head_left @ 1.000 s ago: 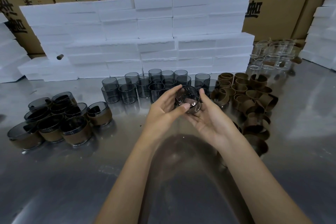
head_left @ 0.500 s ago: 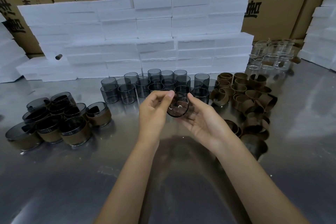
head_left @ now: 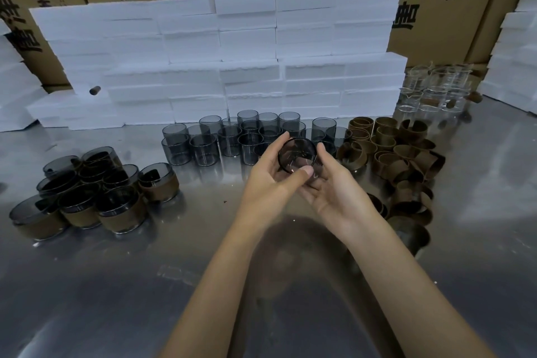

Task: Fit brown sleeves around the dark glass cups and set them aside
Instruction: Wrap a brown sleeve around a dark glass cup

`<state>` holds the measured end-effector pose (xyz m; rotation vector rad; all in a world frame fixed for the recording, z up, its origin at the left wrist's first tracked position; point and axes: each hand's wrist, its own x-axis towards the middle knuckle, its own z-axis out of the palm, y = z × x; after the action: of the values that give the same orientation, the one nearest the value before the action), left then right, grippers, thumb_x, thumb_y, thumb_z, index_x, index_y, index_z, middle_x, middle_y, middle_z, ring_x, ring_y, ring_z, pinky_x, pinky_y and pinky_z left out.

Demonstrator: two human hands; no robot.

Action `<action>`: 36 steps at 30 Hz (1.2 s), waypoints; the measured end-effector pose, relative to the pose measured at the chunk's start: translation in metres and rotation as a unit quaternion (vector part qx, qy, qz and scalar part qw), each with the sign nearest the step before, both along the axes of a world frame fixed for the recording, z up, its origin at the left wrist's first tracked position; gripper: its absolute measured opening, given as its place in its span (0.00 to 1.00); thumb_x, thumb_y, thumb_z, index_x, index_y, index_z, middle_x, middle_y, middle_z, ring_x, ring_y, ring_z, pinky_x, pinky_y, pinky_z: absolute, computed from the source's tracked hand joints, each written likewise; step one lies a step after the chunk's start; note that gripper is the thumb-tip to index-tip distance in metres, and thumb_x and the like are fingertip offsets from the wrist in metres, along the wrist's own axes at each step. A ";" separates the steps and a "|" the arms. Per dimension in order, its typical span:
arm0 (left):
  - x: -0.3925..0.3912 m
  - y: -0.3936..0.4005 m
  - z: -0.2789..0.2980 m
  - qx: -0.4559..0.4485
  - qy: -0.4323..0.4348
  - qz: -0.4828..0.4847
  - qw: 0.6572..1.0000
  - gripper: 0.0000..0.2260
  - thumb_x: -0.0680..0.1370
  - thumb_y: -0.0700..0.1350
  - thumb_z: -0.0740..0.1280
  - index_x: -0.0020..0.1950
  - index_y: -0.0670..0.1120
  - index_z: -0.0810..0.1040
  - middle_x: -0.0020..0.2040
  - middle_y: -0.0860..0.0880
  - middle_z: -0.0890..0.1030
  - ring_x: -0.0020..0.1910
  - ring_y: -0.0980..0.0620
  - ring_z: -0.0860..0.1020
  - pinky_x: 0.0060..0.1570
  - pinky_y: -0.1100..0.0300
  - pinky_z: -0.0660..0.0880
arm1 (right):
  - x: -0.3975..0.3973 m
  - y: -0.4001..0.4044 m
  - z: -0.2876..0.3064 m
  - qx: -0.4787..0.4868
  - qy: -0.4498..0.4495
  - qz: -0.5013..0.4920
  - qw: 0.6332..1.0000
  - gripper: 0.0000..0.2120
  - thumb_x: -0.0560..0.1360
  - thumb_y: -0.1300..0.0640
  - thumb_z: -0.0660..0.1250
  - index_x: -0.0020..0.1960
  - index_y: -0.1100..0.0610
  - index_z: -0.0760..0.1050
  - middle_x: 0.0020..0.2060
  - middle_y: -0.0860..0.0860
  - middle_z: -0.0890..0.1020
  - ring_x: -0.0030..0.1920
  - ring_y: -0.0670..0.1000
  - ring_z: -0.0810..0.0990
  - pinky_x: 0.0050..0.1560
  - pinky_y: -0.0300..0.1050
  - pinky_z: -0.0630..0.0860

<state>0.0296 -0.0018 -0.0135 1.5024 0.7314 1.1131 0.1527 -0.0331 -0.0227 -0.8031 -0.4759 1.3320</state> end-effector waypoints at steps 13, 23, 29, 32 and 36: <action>-0.005 0.012 -0.003 -0.125 -0.187 0.040 0.974 0.14 0.87 0.50 0.57 0.68 0.55 0.78 0.58 0.45 0.85 0.52 0.44 0.85 0.47 0.51 0.83 | -0.019 0.001 -0.005 0.051 -0.387 -0.110 0.914 0.25 0.67 0.31 0.71 0.58 0.43 0.75 0.29 0.43 0.76 0.32 0.40 0.75 0.38 0.37 0.75; 0.000 0.010 -0.008 -0.170 -0.139 -0.048 0.974 0.29 0.72 0.50 0.77 0.72 0.54 0.74 0.65 0.44 0.81 0.53 0.51 0.84 0.53 0.51 0.80 | -0.014 0.001 -0.003 0.101 -0.389 -0.218 0.890 0.04 0.82 0.54 0.67 0.49 0.52 0.76 0.30 0.54 0.80 0.27 0.45 0.72 0.36 0.46 0.70; 0.003 0.016 -0.012 -0.202 -0.203 0.012 0.958 0.22 0.76 0.43 0.74 0.69 0.52 0.75 0.60 0.41 0.83 0.49 0.47 0.82 0.42 0.57 0.81 | 0.012 0.003 0.007 0.041 -0.463 -0.182 0.866 0.12 0.84 0.62 0.59 0.50 0.54 0.80 0.31 0.48 0.79 0.32 0.46 0.76 0.39 0.47 0.76; 0.001 0.016 -0.013 -0.210 -0.214 0.009 0.954 0.23 0.74 0.45 0.75 0.68 0.49 0.76 0.57 0.40 0.83 0.52 0.41 0.82 0.43 0.56 0.82 | 0.045 0.001 0.002 -0.092 -0.674 -0.205 0.703 0.14 0.84 0.53 0.58 0.65 0.53 0.77 0.54 0.54 0.81 0.60 0.56 0.76 0.59 0.53 0.72; -0.001 0.015 -0.013 -0.220 -0.219 -0.003 0.951 0.27 0.68 0.47 0.77 0.66 0.45 0.78 0.57 0.40 0.83 0.51 0.42 0.84 0.46 0.54 0.83 | 0.066 0.001 -0.010 -0.202 -0.714 -0.153 0.653 0.22 0.86 0.47 0.50 0.75 0.50 0.70 0.74 0.59 0.68 0.74 0.62 0.62 0.71 0.59 0.63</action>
<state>0.0291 0.0131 -0.0265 0.8408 0.6092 1.1373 0.2182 -0.0317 -0.0328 -2.1862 -1.1976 0.1856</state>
